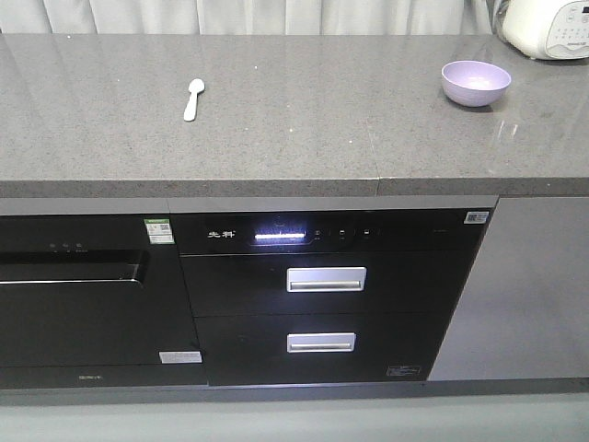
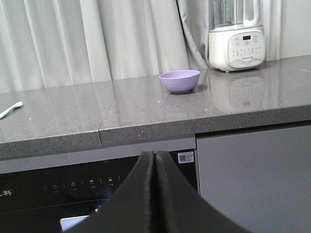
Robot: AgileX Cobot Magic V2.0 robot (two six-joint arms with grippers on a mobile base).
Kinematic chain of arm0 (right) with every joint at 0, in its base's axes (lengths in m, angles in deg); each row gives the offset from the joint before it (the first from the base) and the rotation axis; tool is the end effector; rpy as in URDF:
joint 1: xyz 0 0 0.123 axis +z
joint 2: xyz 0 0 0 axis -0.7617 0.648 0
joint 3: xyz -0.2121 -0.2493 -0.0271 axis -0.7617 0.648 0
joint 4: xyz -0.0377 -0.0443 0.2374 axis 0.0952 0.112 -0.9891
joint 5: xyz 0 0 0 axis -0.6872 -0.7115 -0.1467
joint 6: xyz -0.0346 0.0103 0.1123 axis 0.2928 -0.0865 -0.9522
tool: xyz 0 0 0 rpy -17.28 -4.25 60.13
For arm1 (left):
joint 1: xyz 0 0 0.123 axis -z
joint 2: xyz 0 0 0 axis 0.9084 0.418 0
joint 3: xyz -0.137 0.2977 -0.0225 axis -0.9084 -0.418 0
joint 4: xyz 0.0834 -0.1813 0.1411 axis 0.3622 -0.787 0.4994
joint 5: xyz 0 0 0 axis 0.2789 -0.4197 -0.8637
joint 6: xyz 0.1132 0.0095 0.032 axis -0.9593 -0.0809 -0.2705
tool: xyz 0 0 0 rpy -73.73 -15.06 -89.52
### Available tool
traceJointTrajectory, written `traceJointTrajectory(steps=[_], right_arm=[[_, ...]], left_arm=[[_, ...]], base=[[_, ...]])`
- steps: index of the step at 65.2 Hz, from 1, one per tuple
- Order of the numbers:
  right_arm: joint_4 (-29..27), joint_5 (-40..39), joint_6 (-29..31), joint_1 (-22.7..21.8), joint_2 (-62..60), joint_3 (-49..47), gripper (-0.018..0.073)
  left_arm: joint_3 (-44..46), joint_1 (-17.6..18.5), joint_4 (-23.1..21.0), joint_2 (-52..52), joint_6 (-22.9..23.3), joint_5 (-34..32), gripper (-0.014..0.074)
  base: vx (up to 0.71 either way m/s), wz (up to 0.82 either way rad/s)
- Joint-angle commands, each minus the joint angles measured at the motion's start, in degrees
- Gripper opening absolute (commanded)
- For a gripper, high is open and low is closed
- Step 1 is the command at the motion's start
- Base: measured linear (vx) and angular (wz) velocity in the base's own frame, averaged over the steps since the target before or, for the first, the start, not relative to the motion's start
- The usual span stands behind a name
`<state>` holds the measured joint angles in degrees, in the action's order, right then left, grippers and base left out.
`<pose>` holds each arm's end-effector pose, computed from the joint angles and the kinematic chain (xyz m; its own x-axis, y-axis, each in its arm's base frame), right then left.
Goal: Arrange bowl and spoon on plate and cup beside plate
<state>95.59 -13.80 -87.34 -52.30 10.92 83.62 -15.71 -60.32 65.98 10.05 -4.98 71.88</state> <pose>0.0326 -0.0024 0.2006 0.0288 0.0482 -0.9984 0.0524 0.9974 0.0496 0.0318 -0.0075 0.1941 -0.0444 -0.0643 -0.9969 0.1224 0.9901 -0.0693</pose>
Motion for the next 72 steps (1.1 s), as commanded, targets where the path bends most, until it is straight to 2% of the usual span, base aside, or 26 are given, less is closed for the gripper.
traceJointTrajectory(steps=[1, 72], right_arm=[[0.2, -4.3, 0.5, -0.2, -0.6, 0.8, -0.0005], [0.2, -4.3, 0.5, -0.2, -0.6, 0.8, -0.0005]], left_arm=[[-1.4, -0.1, -0.7, -1.0, -0.1, -4.2, -0.0006], [-1.4, -0.1, -0.7, -1.0, -0.1, -4.2, -0.0006]], base=[[0.01, 0.0], [0.03, -0.02]])
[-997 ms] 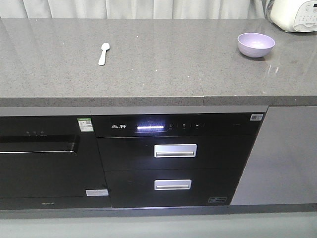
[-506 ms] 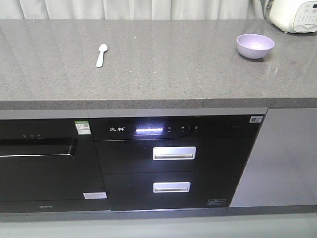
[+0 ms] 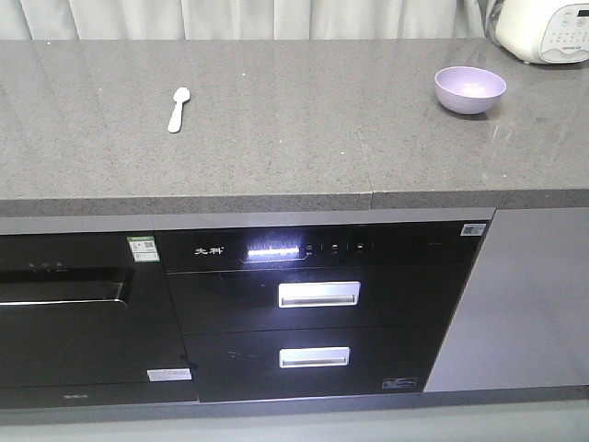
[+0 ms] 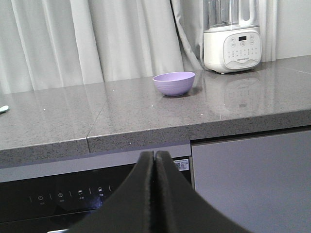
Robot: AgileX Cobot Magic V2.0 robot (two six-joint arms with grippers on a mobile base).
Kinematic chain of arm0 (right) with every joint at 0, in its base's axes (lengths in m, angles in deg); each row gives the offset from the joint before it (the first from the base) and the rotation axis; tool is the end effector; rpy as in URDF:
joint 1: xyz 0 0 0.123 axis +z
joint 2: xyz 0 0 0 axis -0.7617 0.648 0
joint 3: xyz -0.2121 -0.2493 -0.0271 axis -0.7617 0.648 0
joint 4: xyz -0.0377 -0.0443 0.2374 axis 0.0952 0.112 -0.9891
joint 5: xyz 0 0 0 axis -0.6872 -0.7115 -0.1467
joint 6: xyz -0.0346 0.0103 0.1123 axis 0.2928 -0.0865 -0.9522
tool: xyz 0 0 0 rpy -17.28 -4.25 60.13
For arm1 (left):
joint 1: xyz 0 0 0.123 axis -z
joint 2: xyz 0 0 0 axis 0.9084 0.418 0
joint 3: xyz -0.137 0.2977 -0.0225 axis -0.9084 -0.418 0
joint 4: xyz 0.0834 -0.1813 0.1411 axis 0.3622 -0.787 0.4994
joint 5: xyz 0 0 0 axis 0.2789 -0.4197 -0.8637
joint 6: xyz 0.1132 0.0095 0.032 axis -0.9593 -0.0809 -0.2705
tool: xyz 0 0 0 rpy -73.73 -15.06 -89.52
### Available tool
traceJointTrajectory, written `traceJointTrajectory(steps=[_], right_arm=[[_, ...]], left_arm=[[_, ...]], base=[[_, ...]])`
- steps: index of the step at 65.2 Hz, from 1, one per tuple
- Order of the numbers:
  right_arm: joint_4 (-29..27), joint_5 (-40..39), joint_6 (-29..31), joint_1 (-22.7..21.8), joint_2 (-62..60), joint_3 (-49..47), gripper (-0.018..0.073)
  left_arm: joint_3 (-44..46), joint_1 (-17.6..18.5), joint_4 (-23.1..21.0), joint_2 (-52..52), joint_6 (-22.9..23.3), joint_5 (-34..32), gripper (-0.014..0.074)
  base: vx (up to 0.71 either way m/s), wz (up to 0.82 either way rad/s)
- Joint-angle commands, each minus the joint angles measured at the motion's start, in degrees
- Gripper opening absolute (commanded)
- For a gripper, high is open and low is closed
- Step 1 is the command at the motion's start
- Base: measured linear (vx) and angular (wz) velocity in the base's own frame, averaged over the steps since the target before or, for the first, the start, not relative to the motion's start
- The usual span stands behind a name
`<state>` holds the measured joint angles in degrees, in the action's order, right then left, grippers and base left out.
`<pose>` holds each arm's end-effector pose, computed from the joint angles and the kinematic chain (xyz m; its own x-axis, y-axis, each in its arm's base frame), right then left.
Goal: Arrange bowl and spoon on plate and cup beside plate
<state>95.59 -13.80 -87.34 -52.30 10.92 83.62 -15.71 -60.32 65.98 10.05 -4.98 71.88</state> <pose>0.0326 -0.0024 0.2006 0.0288 0.0482 -0.9984 0.0524 0.9974 0.0496 0.0318 -0.0075 0.1941 -0.0444 -0.0643 -0.9969 0.1224 0.9901 -0.0693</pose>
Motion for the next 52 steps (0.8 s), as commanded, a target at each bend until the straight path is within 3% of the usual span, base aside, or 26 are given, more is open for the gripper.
traceJointTrajectory(steps=[1, 52], right_arm=[[0.2, -4.3, 0.5, -0.2, -0.6, 0.8, -0.0005], [0.2, -4.3, 0.5, -0.2, -0.6, 0.8, -0.0005]], left_arm=[[-1.4, -0.1, -0.7, -1.0, -0.1, -4.2, -0.0006], [-1.4, -0.1, -0.7, -1.0, -0.1, -4.2, -0.0006]], base=[[0.06, -0.03], [0.06, 0.0]])
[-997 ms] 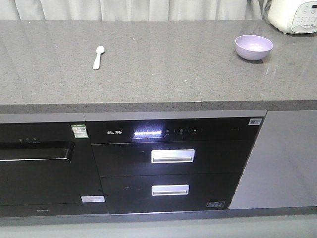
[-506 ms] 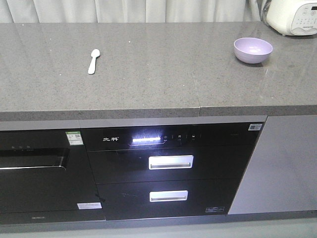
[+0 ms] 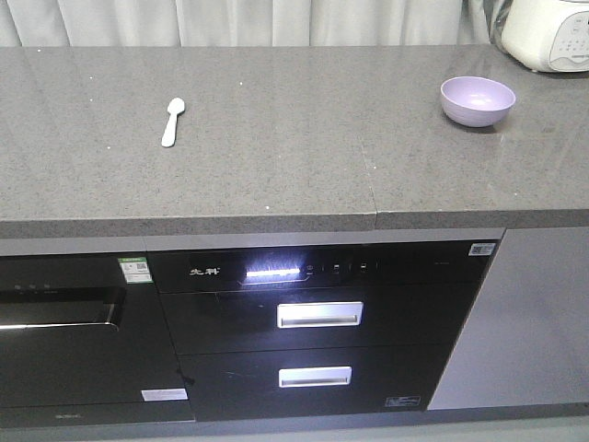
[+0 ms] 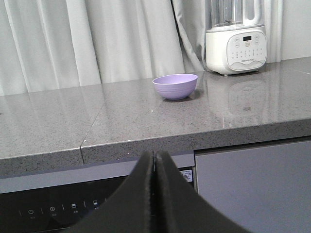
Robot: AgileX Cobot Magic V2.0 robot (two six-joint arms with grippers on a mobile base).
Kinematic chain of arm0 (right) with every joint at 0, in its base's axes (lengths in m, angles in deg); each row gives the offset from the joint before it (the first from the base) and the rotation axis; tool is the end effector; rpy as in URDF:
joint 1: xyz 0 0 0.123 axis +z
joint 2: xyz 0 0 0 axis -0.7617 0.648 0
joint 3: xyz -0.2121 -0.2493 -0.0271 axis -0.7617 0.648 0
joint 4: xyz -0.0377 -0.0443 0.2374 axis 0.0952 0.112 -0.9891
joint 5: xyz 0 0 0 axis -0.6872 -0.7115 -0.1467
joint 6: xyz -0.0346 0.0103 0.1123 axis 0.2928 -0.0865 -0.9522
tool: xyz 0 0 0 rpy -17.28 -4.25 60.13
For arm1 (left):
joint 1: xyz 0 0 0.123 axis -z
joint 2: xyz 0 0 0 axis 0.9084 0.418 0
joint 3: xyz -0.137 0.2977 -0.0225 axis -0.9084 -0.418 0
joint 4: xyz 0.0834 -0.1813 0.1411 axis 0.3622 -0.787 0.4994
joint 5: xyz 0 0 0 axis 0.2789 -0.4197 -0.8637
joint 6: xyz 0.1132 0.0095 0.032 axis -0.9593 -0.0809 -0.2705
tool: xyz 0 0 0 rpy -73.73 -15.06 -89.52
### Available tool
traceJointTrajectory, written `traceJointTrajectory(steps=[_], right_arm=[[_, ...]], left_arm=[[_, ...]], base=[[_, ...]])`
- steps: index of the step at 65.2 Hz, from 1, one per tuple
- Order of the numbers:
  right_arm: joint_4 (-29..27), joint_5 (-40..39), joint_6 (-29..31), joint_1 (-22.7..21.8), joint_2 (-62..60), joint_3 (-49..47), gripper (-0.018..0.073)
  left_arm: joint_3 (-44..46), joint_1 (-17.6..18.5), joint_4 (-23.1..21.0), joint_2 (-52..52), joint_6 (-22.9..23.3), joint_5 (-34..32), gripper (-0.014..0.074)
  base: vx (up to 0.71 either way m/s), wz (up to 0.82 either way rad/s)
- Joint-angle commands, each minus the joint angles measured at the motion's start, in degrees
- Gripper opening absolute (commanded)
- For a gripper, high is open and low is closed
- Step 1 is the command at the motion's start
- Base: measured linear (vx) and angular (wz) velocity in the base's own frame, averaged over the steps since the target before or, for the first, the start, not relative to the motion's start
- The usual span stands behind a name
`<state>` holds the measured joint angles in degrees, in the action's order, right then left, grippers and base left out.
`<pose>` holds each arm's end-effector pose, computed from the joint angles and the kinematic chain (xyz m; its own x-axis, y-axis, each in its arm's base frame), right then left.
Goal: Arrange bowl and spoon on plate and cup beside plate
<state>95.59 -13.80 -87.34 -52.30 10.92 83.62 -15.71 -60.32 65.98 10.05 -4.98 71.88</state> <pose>0.0326 -0.0024 0.2006 0.0288 0.0482 -0.9984 0.0524 0.9974 0.0496 0.0318 -0.0075 0.1941 -0.0444 -0.0643 -0.9969 0.1224 0.9901 -0.0693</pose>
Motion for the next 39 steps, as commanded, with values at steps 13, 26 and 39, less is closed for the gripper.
traceJointTrajectory(steps=[13, 26, 39], right_arm=[[0.2, -4.3, 0.5, -0.2, -0.6, 0.8, -0.0005], [0.2, -4.3, 0.5, -0.2, -0.6, 0.8, -0.0005], [0.2, -4.3, 0.5, -0.2, -0.6, 0.8, -0.0005]], left_arm=[[-1.4, -0.1, -0.7, -1.0, -0.1, -4.2, -0.0006], [-1.4, -0.1, -0.7, -1.0, -0.1, -4.2, -0.0006], [-1.4, -0.1, -0.7, -1.0, -0.1, -4.2, -0.0006]], base=[[0.05, 0.0], [0.05, 0.0], [0.04, 0.0]])
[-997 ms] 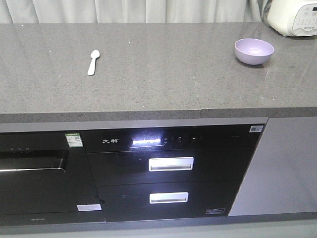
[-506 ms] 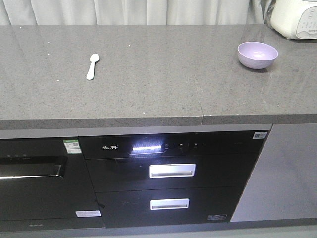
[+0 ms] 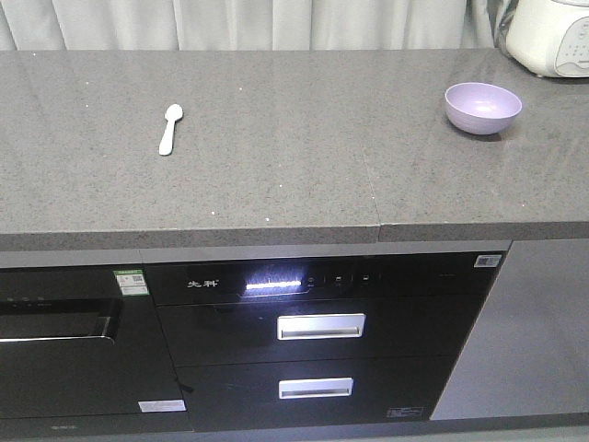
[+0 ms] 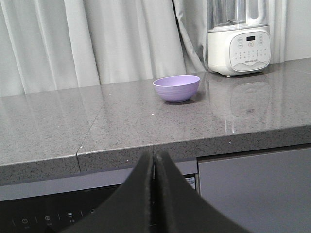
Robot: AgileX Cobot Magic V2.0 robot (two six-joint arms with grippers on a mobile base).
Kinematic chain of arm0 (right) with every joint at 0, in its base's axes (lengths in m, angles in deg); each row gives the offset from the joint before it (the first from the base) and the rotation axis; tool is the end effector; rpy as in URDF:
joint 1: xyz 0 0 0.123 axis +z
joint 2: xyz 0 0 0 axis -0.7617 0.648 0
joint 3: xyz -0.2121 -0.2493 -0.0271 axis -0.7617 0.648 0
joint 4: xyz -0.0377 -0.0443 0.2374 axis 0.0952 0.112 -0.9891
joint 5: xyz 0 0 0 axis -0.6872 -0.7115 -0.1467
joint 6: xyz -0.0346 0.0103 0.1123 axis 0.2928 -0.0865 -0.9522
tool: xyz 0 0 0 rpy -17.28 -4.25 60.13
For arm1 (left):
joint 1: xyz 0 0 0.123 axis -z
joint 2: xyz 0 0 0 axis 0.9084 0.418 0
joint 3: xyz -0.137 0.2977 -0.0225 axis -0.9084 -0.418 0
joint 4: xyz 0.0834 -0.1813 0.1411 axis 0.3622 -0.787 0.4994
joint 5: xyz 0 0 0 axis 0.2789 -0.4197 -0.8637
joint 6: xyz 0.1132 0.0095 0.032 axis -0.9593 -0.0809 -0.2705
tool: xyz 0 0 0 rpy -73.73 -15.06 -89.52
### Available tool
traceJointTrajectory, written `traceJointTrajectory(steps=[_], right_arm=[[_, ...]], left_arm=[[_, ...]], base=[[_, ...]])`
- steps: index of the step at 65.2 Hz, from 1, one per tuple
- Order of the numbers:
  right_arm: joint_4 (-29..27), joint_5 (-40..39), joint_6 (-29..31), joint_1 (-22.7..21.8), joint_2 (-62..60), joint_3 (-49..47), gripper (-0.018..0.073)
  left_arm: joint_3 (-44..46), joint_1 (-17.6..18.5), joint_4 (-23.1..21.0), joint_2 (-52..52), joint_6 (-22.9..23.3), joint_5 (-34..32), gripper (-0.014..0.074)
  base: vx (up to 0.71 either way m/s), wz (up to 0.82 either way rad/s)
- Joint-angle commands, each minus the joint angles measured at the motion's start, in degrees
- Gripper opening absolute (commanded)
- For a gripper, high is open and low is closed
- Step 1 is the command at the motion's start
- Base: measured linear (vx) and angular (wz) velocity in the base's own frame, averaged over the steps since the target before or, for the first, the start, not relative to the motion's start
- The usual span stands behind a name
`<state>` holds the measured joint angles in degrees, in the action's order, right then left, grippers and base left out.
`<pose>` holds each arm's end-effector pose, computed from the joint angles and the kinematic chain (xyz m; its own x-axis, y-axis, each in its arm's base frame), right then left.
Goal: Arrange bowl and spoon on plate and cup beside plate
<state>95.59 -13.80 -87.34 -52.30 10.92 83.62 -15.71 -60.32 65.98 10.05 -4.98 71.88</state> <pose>0.0326 -0.0024 0.2006 0.0288 0.0482 -0.9984 0.0524 0.9974 0.0496 0.0318 -0.0075 0.1941 -0.0444 -0.0643 -0.9969 0.1224 0.9901 -0.0693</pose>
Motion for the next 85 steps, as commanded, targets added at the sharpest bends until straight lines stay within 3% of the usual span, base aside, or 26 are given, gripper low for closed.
traceJointTrajectory(steps=[1, 85], right_arm=[[0.2, -4.3, 0.5, -0.2, -0.6, 0.8, -0.0005], [0.2, -4.3, 0.5, -0.2, -0.6, 0.8, -0.0005]], left_arm=[[-1.4, -0.1, -0.7, -1.0, -0.1, -4.2, -0.0006], [-1.4, -0.1, -0.7, -1.0, -0.1, -4.2, -0.0006]], base=[[0.03, 0.0], [0.03, 0.01]])
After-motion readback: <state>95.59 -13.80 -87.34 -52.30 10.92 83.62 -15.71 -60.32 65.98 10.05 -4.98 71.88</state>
